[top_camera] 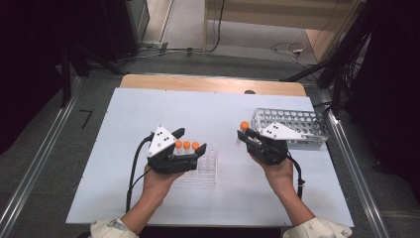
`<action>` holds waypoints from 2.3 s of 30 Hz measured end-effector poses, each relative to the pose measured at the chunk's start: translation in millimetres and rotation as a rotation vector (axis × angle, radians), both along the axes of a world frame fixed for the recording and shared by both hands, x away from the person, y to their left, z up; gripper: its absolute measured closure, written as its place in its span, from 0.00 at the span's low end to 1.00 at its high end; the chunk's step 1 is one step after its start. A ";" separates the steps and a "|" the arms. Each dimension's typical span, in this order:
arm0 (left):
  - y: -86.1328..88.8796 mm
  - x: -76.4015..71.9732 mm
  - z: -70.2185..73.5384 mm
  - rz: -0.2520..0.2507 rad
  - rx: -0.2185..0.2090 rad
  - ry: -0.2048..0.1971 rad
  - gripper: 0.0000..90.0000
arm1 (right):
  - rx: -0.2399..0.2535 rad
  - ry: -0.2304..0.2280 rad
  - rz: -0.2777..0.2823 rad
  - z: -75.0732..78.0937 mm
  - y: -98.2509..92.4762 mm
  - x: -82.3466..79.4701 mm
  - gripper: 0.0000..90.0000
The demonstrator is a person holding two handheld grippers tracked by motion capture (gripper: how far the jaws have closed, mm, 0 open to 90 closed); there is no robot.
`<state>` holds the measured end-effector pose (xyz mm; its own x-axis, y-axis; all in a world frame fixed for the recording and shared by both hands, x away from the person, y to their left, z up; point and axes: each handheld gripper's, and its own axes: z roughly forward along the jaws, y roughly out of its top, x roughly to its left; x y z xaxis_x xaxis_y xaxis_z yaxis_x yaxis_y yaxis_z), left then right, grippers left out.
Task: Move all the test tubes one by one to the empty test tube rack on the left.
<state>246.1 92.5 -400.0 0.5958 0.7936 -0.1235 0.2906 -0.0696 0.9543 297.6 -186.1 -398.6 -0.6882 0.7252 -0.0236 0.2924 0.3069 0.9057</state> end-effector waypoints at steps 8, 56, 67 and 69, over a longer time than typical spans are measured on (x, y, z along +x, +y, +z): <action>-24.4 3.1 6.7 -0.062 0.006 -0.013 0.32 | -0.017 0.025 0.084 -8.8 14.0 -15.8 0.80; -20.7 14.7 8.0 -0.004 0.067 -0.087 0.78 | 0.028 0.074 0.103 -17.0 9.2 -26.7 0.15; -23.3 21.3 -8.8 0.019 0.109 -0.061 0.78 | 0.029 0.079 0.091 -18.1 4.1 -27.6 0.15; -23.2 21.7 -11.4 0.017 0.110 -0.053 0.78 | 0.027 0.077 0.093 -18.2 4.5 -27.7 0.15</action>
<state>267.8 69.3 -411.4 0.5854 0.8108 -0.0035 0.2417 -0.1704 0.9553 269.9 -181.6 -416.8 -0.7517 0.6575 0.0504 0.3325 0.3119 0.8900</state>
